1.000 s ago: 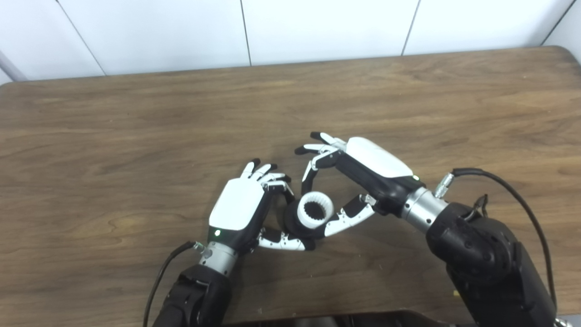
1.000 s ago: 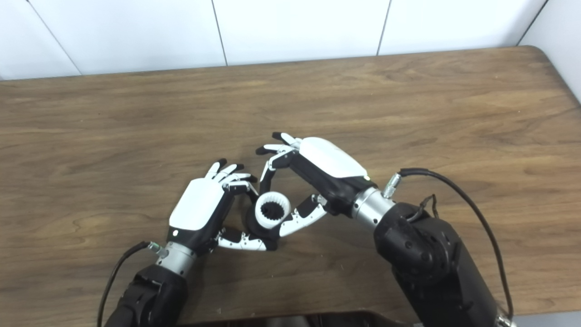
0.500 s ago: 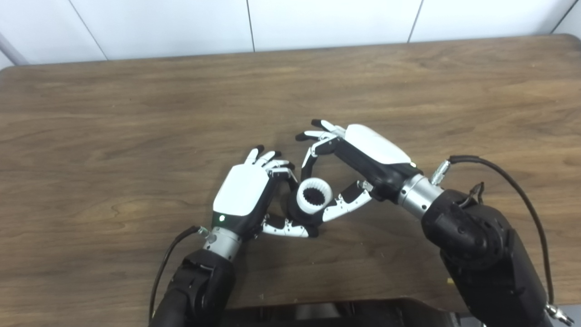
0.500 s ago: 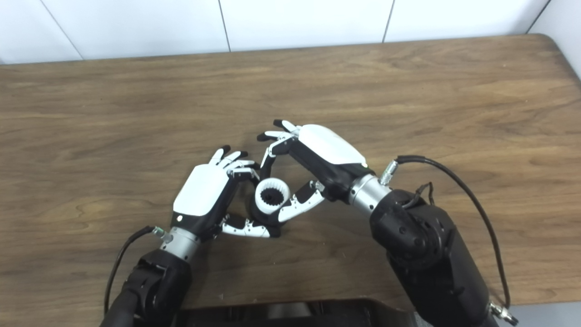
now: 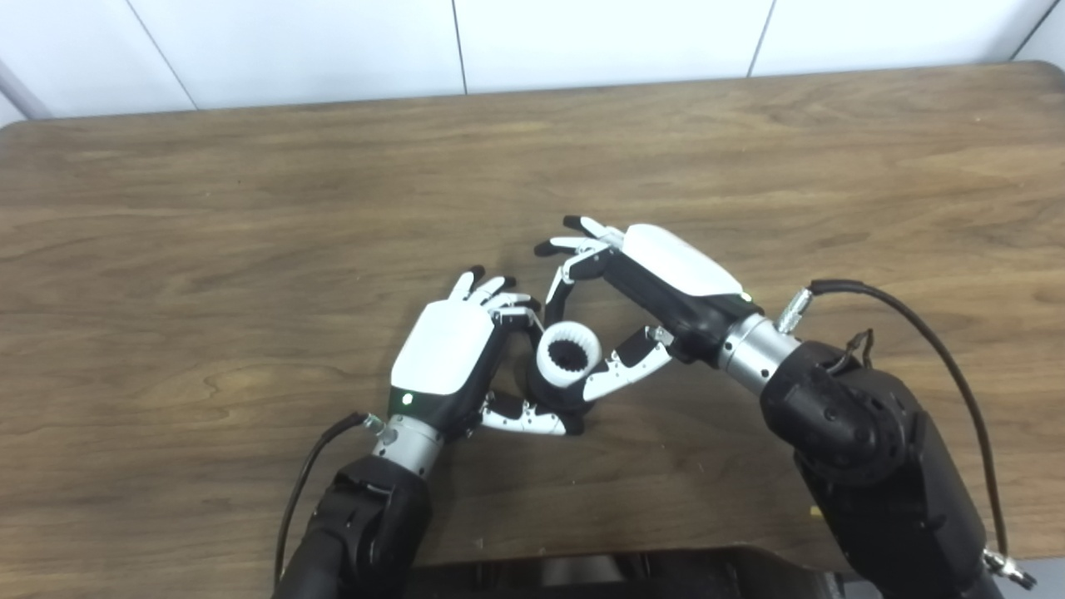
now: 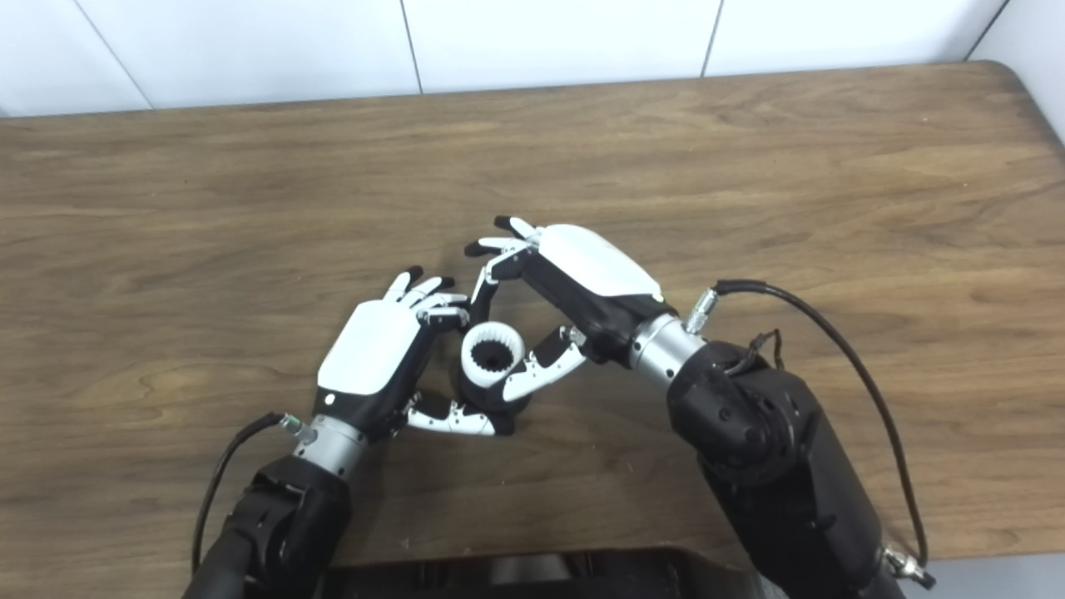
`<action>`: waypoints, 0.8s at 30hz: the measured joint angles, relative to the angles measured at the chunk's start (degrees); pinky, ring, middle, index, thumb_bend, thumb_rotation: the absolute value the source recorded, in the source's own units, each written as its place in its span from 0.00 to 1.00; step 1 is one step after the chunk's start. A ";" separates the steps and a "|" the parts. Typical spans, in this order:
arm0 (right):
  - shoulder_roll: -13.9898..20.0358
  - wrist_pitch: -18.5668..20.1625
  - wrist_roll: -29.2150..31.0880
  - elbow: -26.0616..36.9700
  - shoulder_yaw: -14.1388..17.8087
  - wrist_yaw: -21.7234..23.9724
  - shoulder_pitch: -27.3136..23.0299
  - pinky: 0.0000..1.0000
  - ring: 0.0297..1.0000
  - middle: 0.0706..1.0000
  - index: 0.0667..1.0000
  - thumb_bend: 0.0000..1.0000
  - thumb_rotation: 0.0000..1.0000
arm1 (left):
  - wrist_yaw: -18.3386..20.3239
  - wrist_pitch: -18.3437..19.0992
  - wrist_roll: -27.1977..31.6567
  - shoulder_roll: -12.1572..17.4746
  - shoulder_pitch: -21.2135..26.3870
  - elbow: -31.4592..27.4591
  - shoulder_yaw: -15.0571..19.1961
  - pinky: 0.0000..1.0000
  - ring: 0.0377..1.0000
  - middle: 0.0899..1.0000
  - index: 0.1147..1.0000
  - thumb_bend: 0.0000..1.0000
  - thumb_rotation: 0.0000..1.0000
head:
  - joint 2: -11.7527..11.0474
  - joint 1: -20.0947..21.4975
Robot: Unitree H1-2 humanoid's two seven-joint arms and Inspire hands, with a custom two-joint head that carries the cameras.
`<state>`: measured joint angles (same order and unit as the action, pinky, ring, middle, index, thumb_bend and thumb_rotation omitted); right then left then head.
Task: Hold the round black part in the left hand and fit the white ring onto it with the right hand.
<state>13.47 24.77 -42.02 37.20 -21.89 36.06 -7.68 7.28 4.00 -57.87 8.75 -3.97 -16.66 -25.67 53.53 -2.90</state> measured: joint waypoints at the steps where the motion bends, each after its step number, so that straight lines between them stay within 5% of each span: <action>1: -0.18 -0.03 0.00 -0.02 -0.02 0.00 -0.02 1.00 1.00 0.88 0.45 0.52 0.14 | 0.23 0.10 -0.07 -0.04 0.00 -0.12 0.00 1.00 0.90 0.76 0.42 0.52 0.06 | 0.00 0.00; 24: -0.48 -0.57 -1.78 -1.47 -0.41 0.79 -0.16 1.00 1.00 0.87 0.45 0.52 0.14 | 0.59 0.43 -0.40 -0.34 -0.08 -0.33 0.02 1.00 0.90 0.76 0.42 0.52 0.06 | 0.26 0.26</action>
<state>12.99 24.20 -43.80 35.73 -22.30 36.85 -7.84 7.87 4.43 -58.27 8.40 -4.05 -16.99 -25.66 53.79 -2.64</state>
